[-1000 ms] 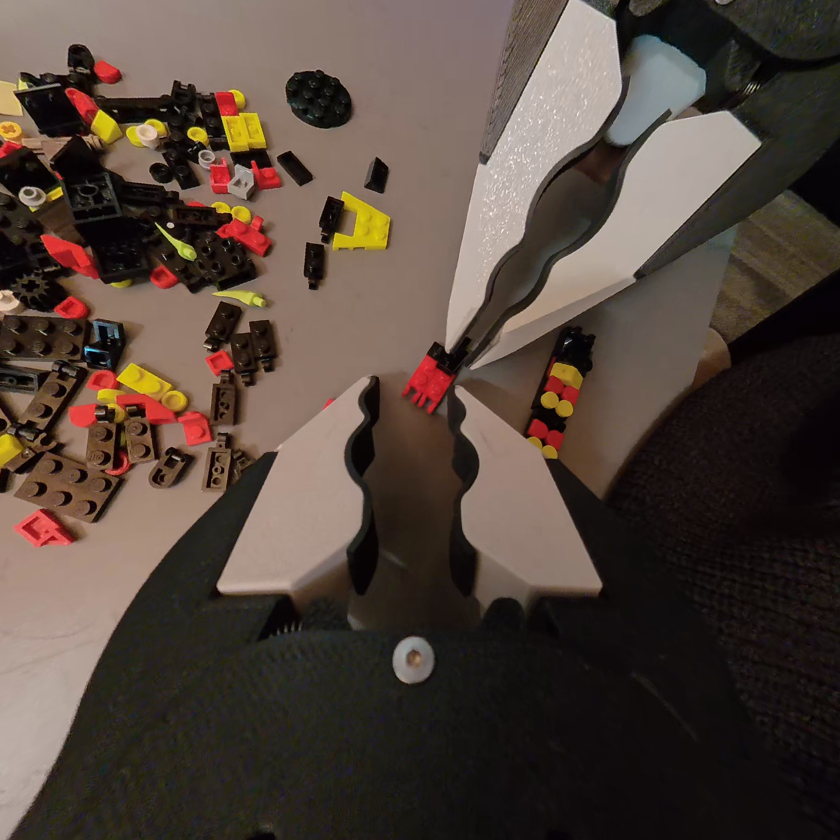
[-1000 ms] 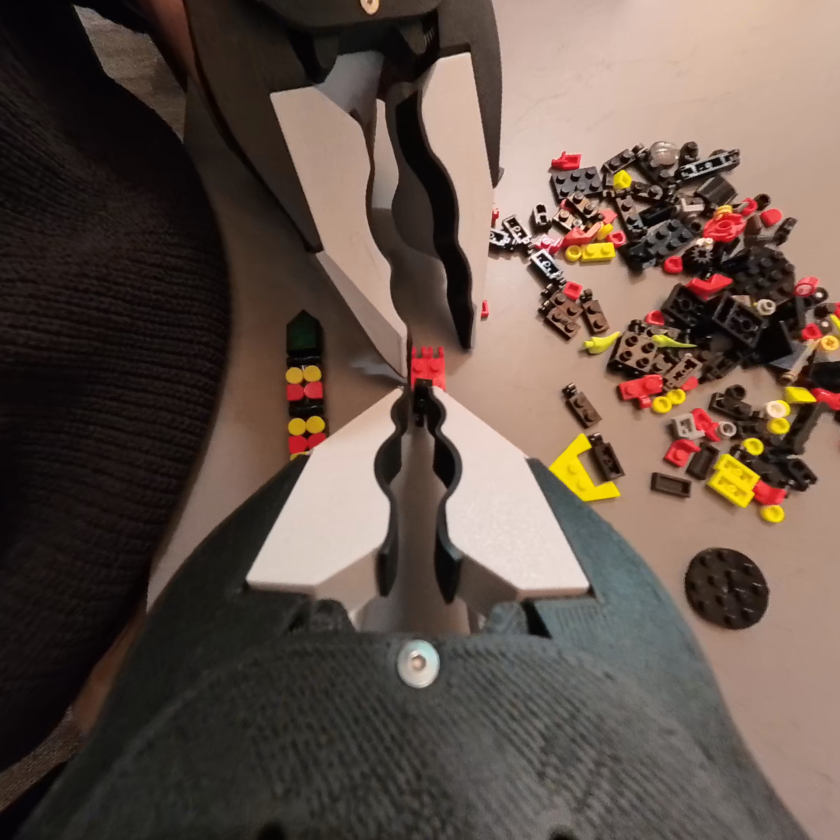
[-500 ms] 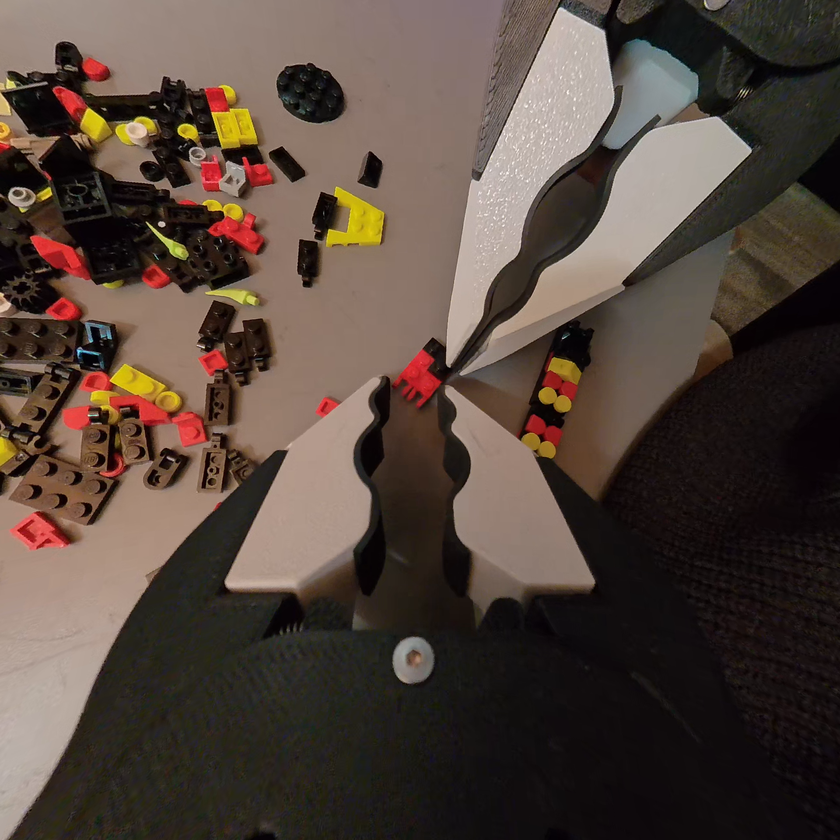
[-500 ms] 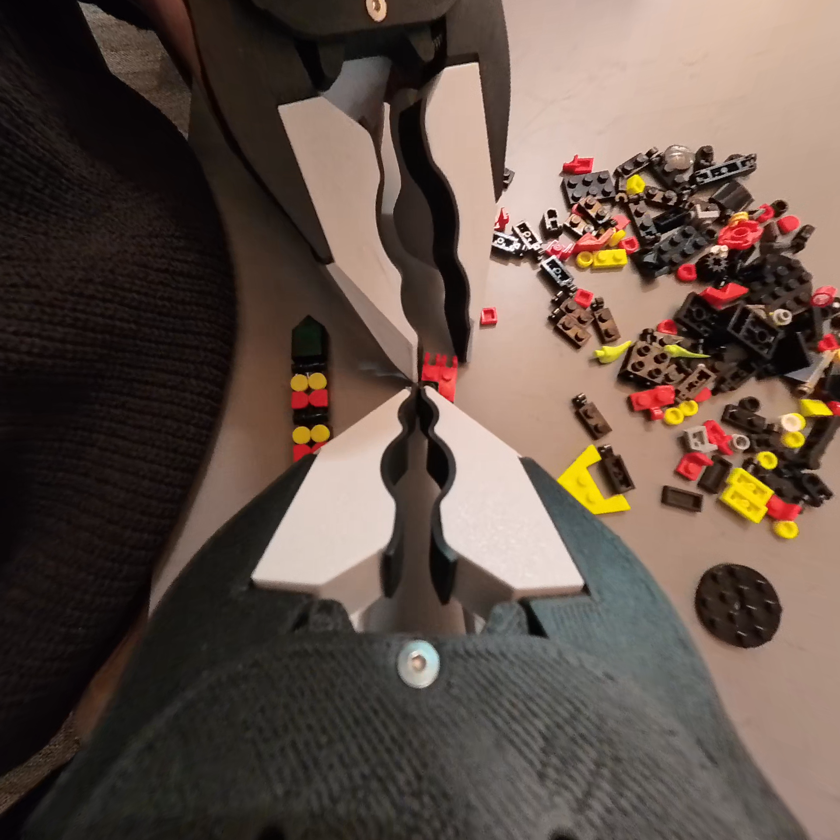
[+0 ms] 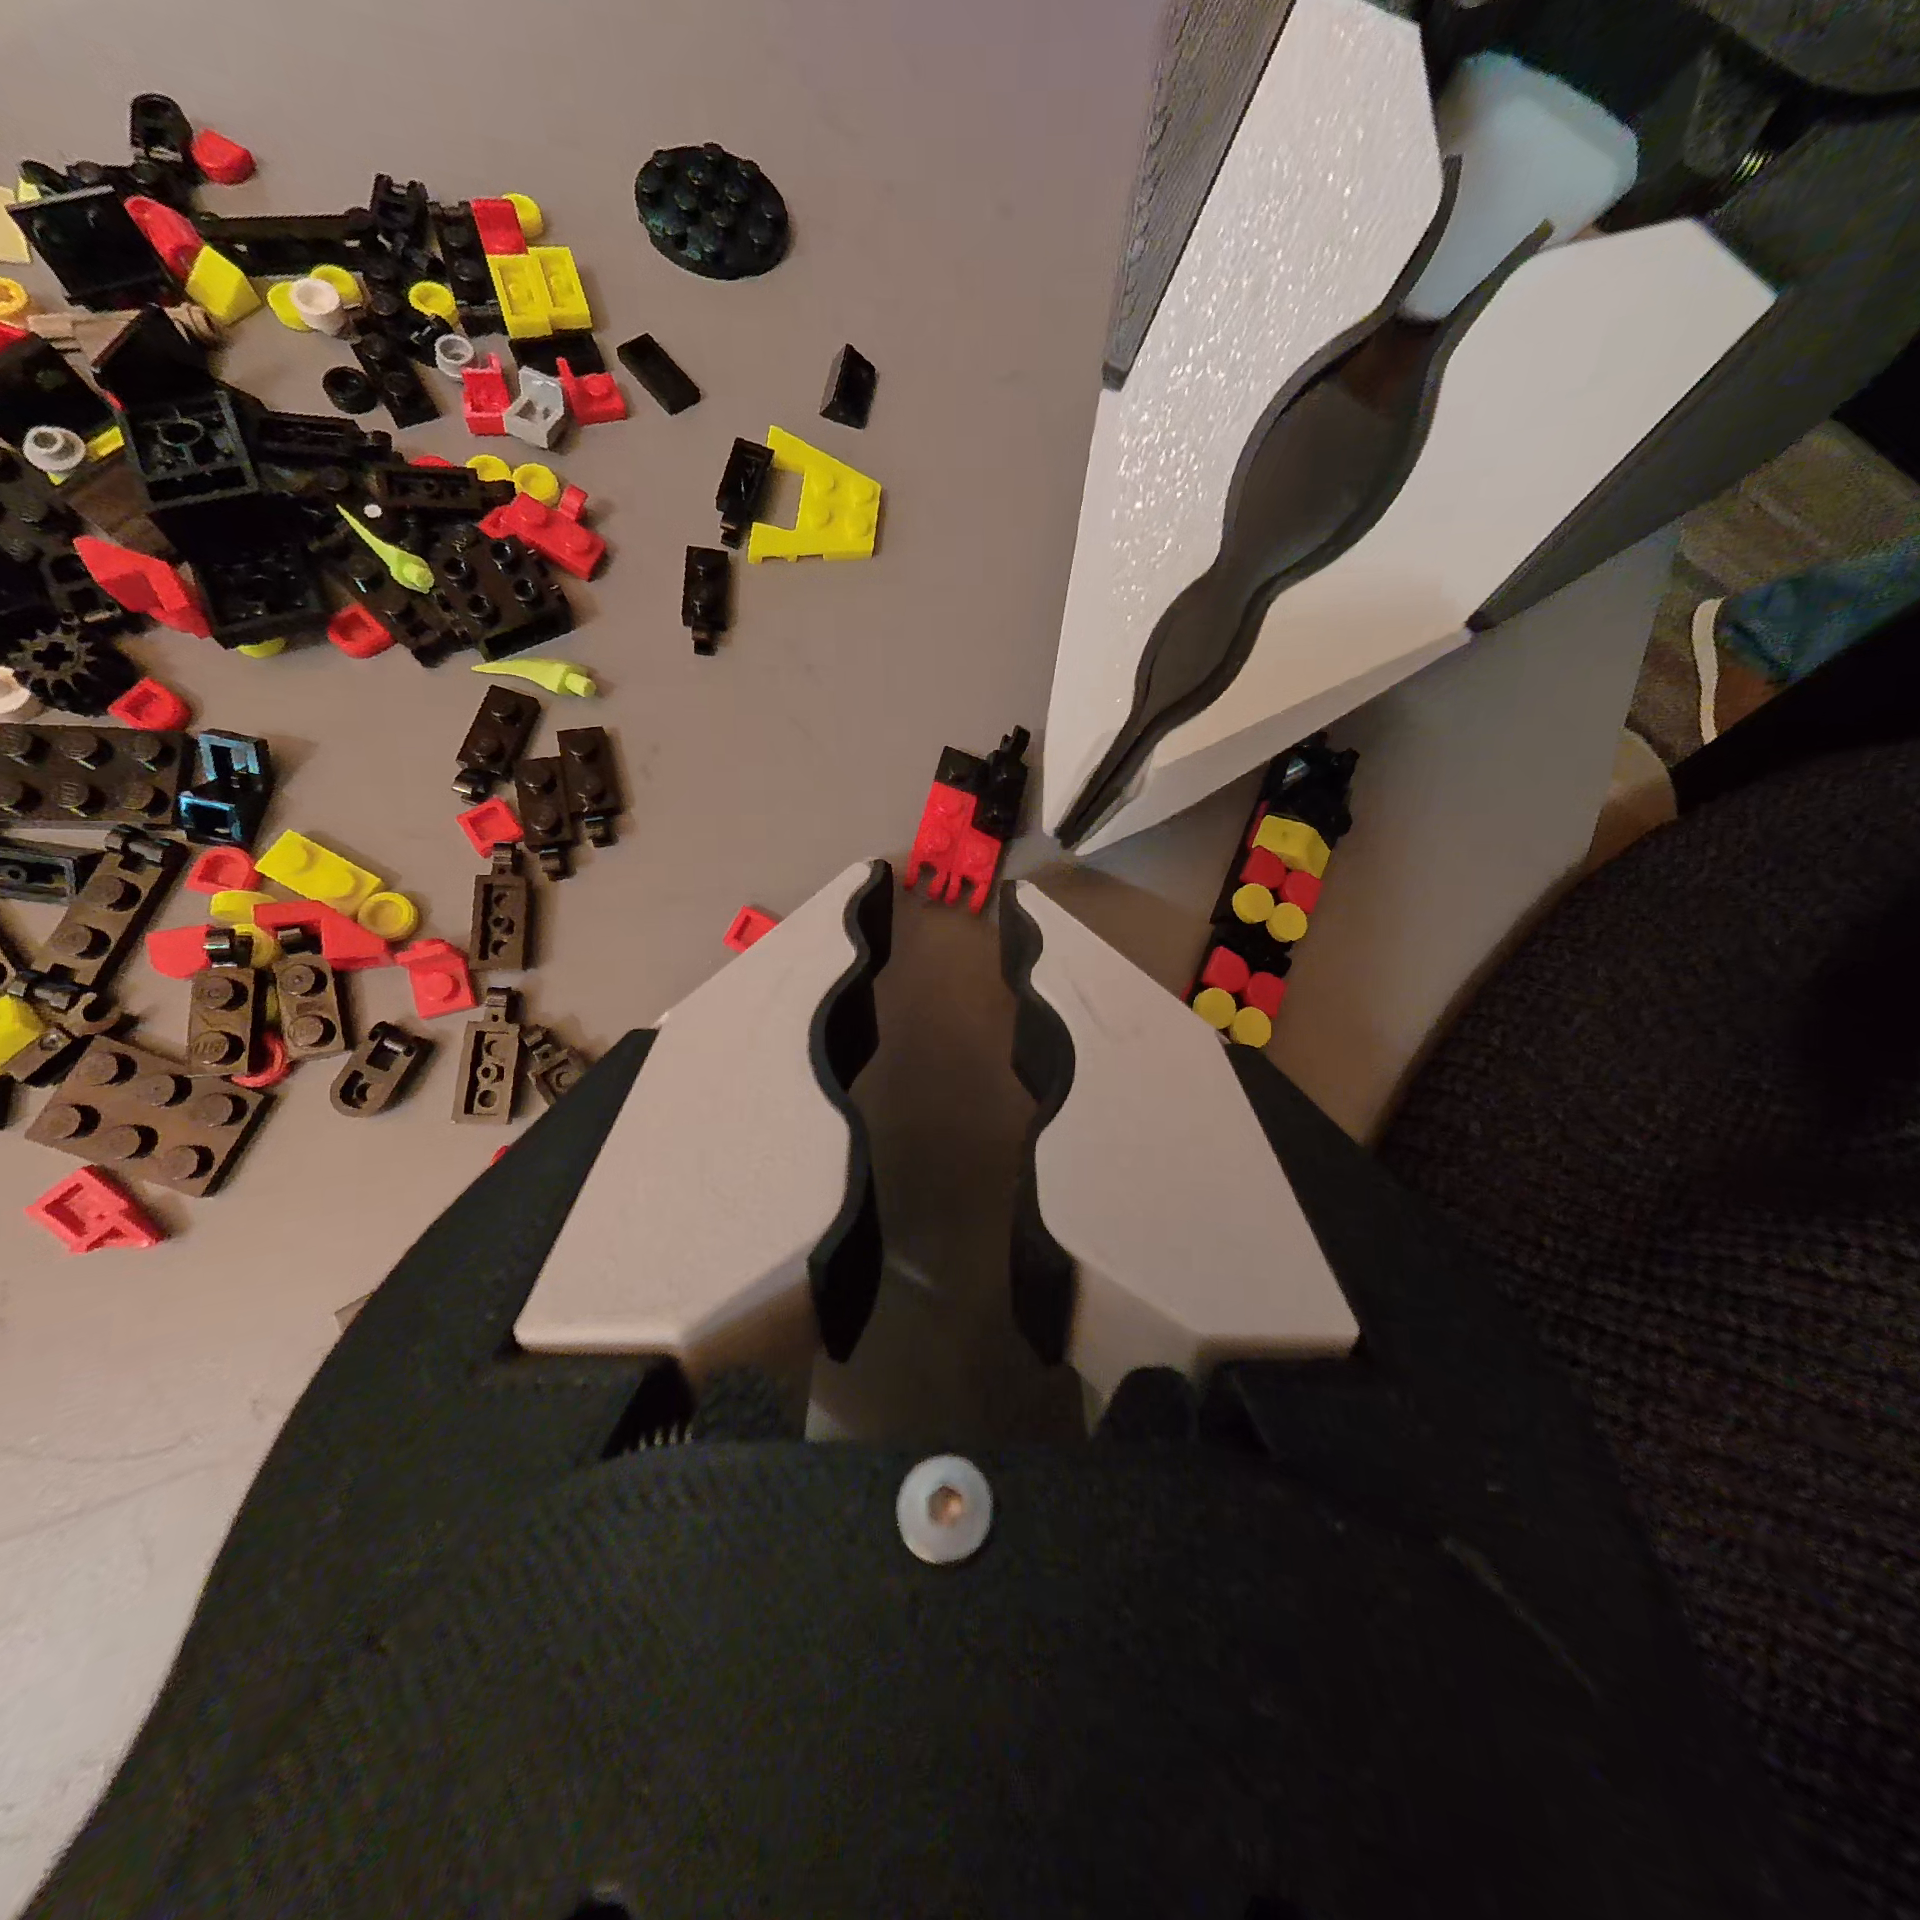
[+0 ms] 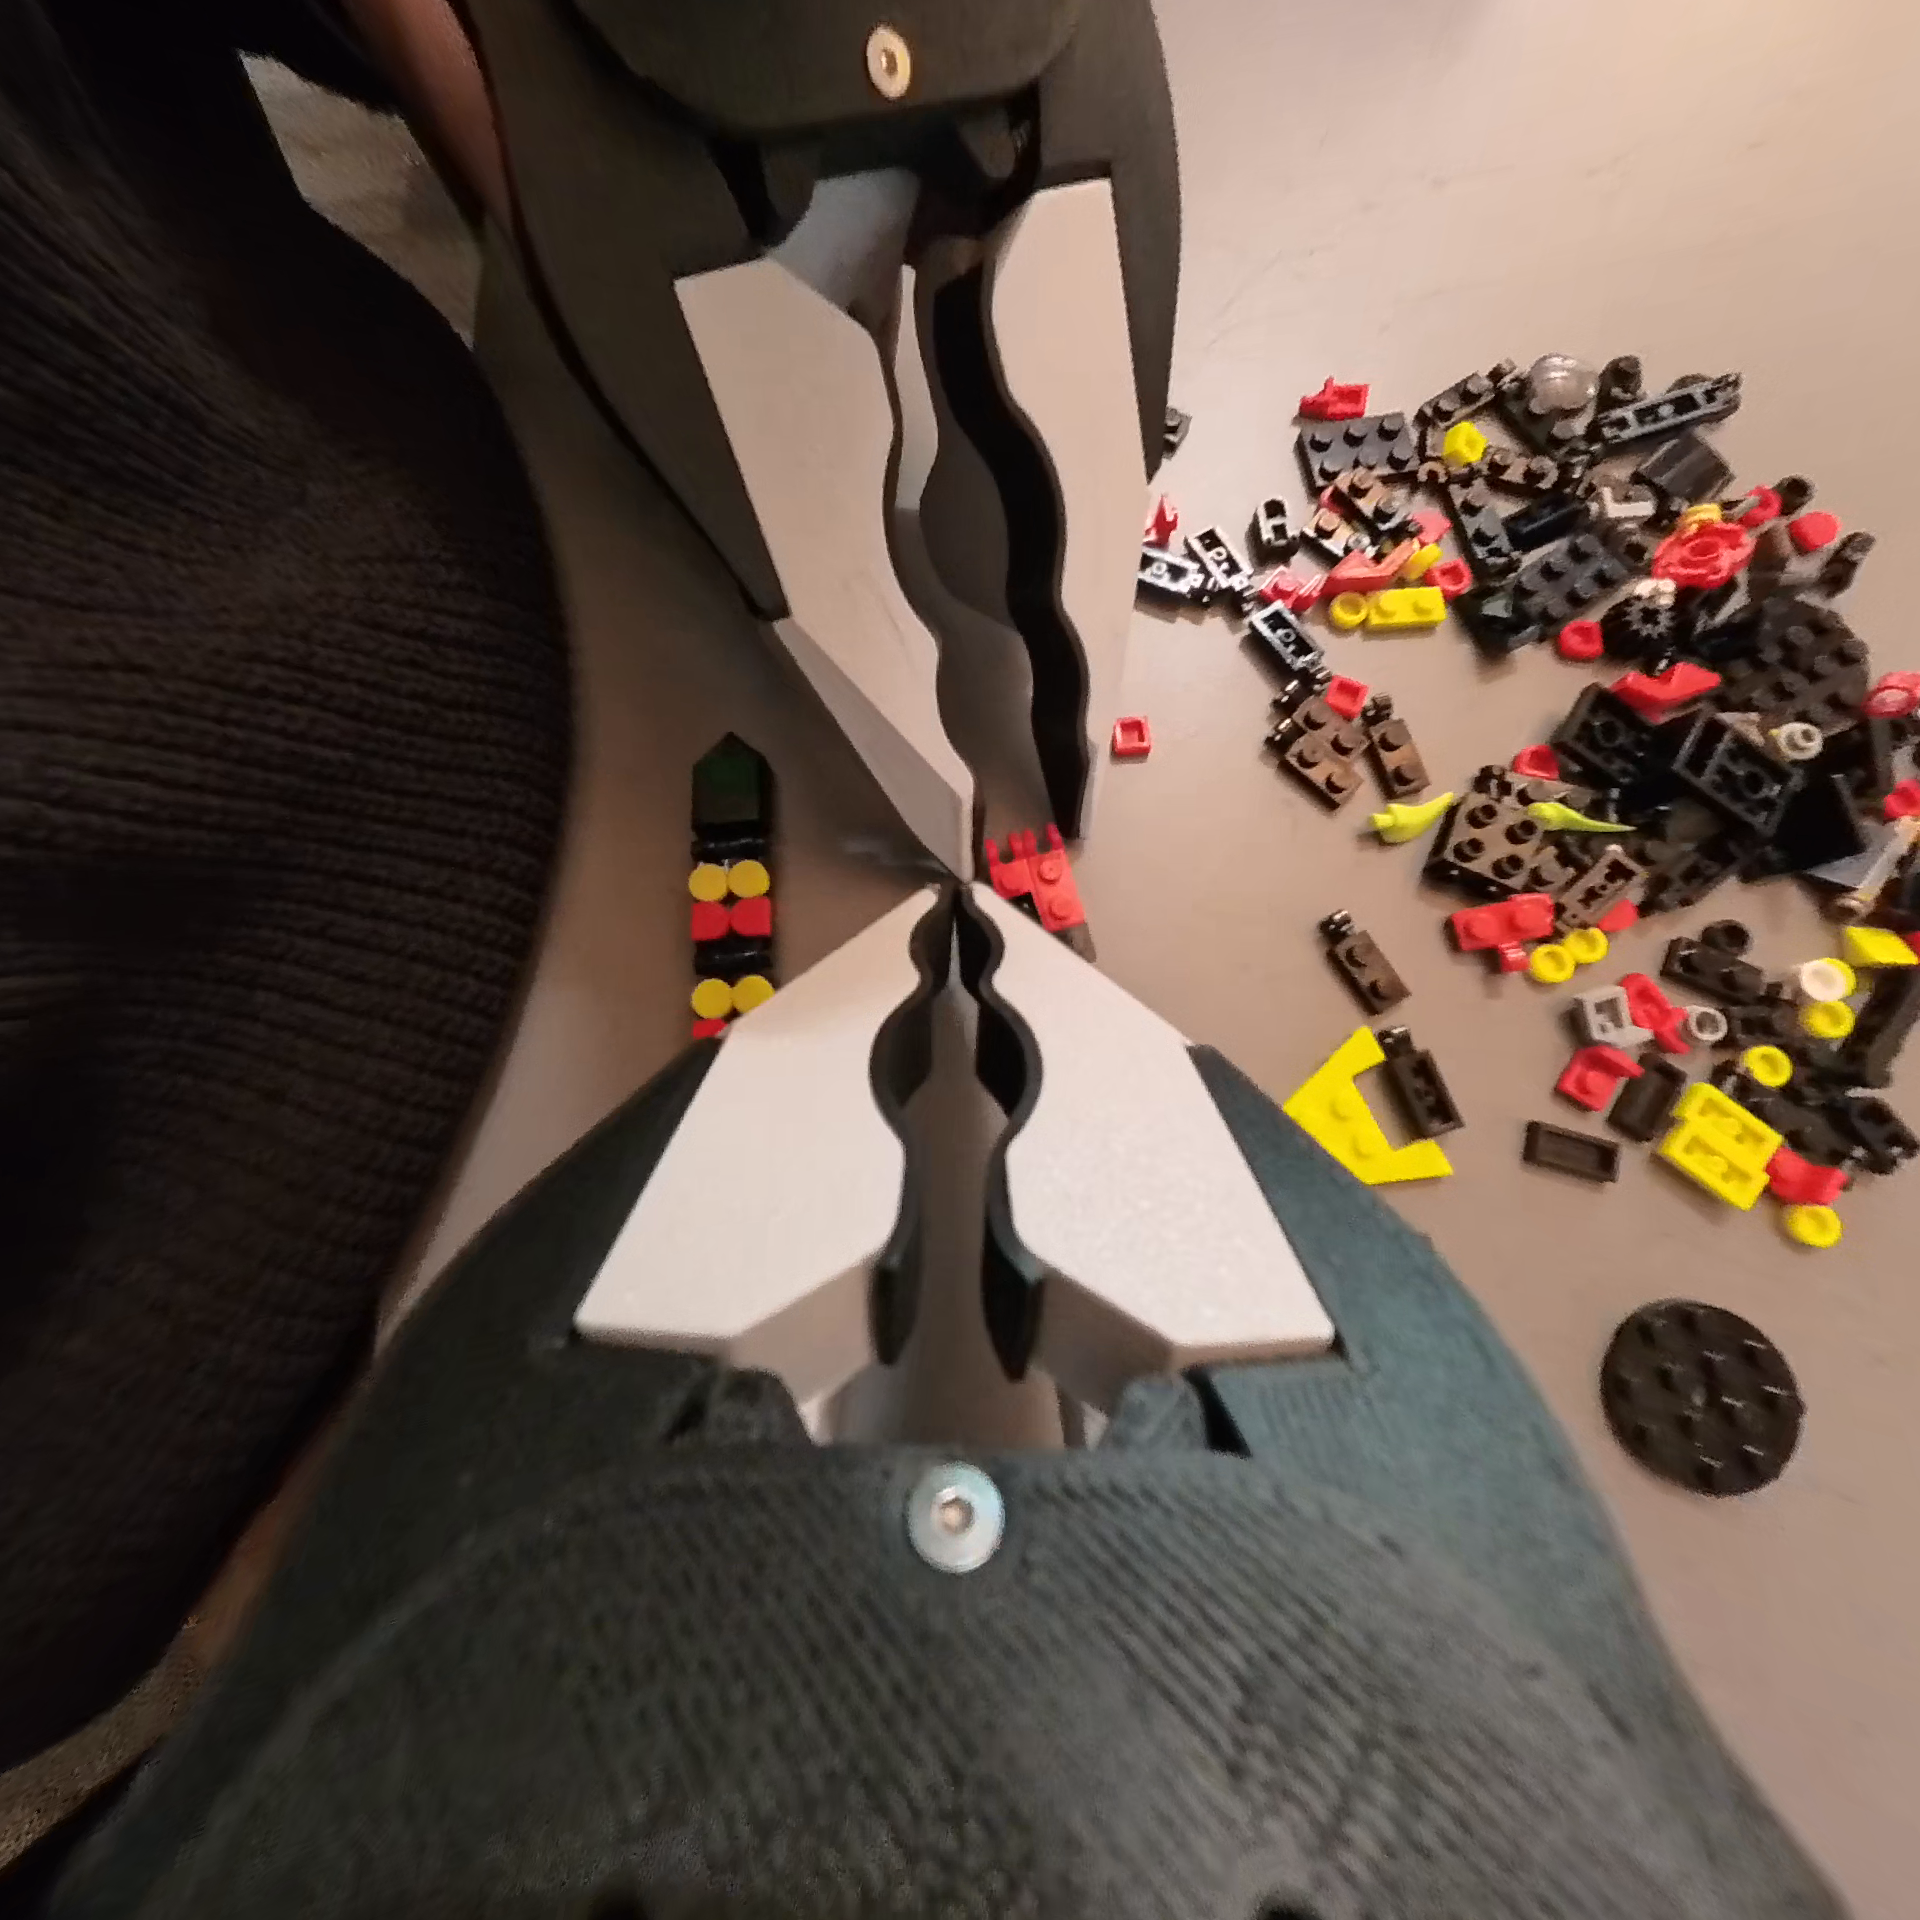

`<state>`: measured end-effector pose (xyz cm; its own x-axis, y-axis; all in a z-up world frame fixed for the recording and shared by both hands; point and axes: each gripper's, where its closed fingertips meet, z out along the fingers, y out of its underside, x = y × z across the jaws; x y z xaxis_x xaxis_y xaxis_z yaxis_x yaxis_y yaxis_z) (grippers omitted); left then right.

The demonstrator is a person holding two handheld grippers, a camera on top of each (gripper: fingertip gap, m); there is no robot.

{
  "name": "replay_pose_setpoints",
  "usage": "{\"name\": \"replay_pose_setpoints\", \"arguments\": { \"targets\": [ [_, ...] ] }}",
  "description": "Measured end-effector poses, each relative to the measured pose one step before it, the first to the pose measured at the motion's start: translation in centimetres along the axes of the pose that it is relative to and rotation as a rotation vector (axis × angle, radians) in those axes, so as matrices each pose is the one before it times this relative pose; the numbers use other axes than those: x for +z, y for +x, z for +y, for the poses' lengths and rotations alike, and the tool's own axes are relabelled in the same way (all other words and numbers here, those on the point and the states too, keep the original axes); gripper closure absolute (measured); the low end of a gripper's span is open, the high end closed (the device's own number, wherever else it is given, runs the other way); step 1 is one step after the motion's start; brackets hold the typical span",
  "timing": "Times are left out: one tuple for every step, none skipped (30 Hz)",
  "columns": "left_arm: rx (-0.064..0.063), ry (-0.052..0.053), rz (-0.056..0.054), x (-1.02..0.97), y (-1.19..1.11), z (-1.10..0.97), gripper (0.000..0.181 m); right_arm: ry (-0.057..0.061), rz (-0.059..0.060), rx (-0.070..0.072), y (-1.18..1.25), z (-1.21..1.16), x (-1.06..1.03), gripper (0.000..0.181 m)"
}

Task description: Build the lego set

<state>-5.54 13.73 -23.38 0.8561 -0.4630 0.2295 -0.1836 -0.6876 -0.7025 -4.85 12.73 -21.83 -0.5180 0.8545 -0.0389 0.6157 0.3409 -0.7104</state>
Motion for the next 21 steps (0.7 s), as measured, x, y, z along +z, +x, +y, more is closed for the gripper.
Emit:
{"name": "replay_pose_setpoints", "arguments": {
  "targets": [
    [-0.0010, 0.0003, 0.0000, -0.002, -0.014, -0.007, 0.164, 0.0075, 0.0033, 0.0042, 0.118, -0.099, -0.130, 0.181],
    [-0.0007, 0.0001, 0.0001, 0.001, -0.008, -0.006, 0.164, 0.0049, 0.0108, 0.0018, 0.207, -0.063, -0.119, 0.181],
    [0.0000, 0.0003, -0.0004, 0.002, -0.005, -0.004, 0.164, 0.0009, 0.0162, 0.0015, 0.295, -0.017, -0.081, 0.181],
    [0.0003, 0.0004, -0.0011, 0.003, -0.018, -0.006, 0.163, -0.0041, 0.0136, 0.0020, 0.243, 0.066, -0.027, 0.181],
    [0.0001, 0.0011, -0.0016, 0.018, -0.019, -0.024, 0.163, -0.0070, 0.0070, 0.0012, 0.128, 0.121, 0.040, 0.181],
    [0.0003, 0.0013, -0.0002, 0.024, 0.007, -0.029, 0.161, -0.0084, 0.0051, 0.0008, 0.079, 0.150, 0.092, 0.181],
    [0.0014, 0.0013, 0.0017, 0.023, 0.037, -0.038, 0.159, -0.0097, 0.0051, -0.0006, 0.062, 0.142, 0.108, 0.181],
    [0.0021, 0.0010, 0.0015, 0.025, 0.052, -0.031, 0.158, -0.0084, 0.0059, -0.0032, 0.060, 0.119, 0.092, 0.181],
    [0.0023, 0.0019, -0.0001, 0.024, 0.029, -0.049, 0.156, -0.0049, 0.0063, -0.0037, 0.058, 0.048, 0.068, 0.181],
    [0.0029, 0.0034, -0.0008, 0.032, 0.027, -0.079, 0.154, -0.0018, 0.0033, -0.0008, 0.040, 0.017, 0.037, 0.181],
    [0.0033, 0.0027, 0.0017, 0.023, 0.051, -0.068, 0.154, 0.0004, -0.0014, 0.0030, -0.009, -0.003, 0.029, 0.181],
    [0.0028, 0.0012, 0.0049, 0.026, 0.079, -0.052, 0.153, 0.0013, -0.0036, 0.0056, -0.013, -0.007, 0.013, 0.181],
    [0.0012, 0.0001, 0.0038, 0.032, 0.056, -0.027, 0.153, 0.0017, -0.0034, 0.0062, 0.006, 0.010, 0.007, 0.181],
    [-0.0007, -0.0013, 0.0012, 0.042, 0.010, -0.005, 0.153, 0.0019, -0.0032, 0.0066, 0.012, 0.001, 0.014, 0.181],
    [-0.0017, -0.0033, 0.0015, 0.032, 0.000, 0.040, 0.153, 0.0016, -0.0032, 0.0070, 0.000, -0.006, 0.007, 0.181],
    [-0.0015, -0.0030, 0.0016, 0.033, -0.001, 0.037, 0.154, 0.0015, -0.0027, 0.0069, 0.012, 0.003, 0.027, 0.181],
    [-0.0005, -0.0013, 0.0019, 0.015, 0.016, 0.019, 0.155, 0.0015, -0.0030, 0.0075, 0.005, -0.005, 0.019, 0.181],
    [0.0002, -0.0010, 0.0019, 0.016, 0.022, 0.006, 0.155, 0.0023, -0.0035, 0.0085, 0.004, -0.014, 0.034, 0.181],
    [0.0002, -0.0010, 0.0002, 0.015, 0.011, 0.011, 0.157, 0.0031, -0.0036, 0.0090, 0.008, -0.037, 0.022, 0.181],
    [0.0013, -0.0016, 0.0020, 0.021, 0.031, 0.011, 0.158, 0.0028, -0.0041, 0.0102, 0.015, -0.027, 0.025, 0.181],
    [0.0009, 0.0001, -0.0011, 0.016, 0.004, -0.007, 0.158, 0.0021, -0.0055, 0.0124, 0.021, -0.015, 0.012, 0.181]
  ]
}}
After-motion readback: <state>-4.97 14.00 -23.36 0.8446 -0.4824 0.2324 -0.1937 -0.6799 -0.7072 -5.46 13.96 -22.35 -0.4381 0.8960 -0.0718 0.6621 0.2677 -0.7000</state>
